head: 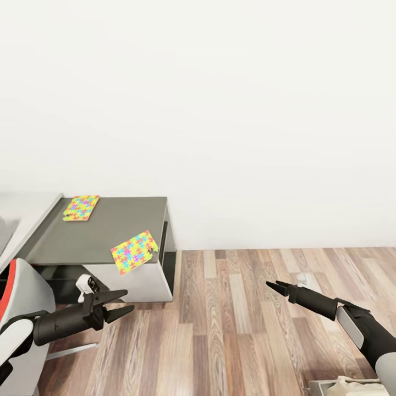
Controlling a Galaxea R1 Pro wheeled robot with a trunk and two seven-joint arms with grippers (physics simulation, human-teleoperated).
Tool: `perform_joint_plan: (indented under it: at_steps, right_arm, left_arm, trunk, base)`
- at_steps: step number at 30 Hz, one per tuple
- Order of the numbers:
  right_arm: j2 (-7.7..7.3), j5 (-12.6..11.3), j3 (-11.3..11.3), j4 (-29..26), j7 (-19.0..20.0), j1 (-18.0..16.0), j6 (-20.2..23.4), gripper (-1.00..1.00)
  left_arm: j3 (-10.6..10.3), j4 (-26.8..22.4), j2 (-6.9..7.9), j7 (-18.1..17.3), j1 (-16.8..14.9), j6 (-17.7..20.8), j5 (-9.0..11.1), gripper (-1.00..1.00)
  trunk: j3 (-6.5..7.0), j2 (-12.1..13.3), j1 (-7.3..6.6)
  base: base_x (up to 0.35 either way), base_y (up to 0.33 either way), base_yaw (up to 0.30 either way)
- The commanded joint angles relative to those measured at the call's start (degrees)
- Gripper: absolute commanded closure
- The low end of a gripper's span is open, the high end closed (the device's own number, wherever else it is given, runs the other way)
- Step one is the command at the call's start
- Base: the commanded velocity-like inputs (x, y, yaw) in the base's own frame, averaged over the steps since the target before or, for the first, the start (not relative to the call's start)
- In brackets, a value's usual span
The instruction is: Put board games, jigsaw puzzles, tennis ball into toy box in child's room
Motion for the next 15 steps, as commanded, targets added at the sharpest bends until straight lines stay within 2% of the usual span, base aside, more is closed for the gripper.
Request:
perform_joint_plan:
  at_steps: [1, 15]
  right_arm:
    - [-0.04, -0.52, 0.13, 0.00, 0.08, -0.04, 0.58, -1.00]
    - [-0.04, -0.52, 0.13, 0.00, 0.00, -0.05, 0.58, -1.00]
  left_arm:
    - [-0.08, 0.03, 0.03, -0.34, -0.06, 0.09, -0.16, -1.00]
    - [-0.28, 0.03, -0.02, -0.25, -0.06, 0.09, -0.17, -1.00]
  trunk:
    - [0.01, -0.10, 0.03]
    - [1.34, -0.10, 0.03]
  base:
    - [-0.029, 0.017, 0.072]
    - [-0.006, 0.004, 0.072]
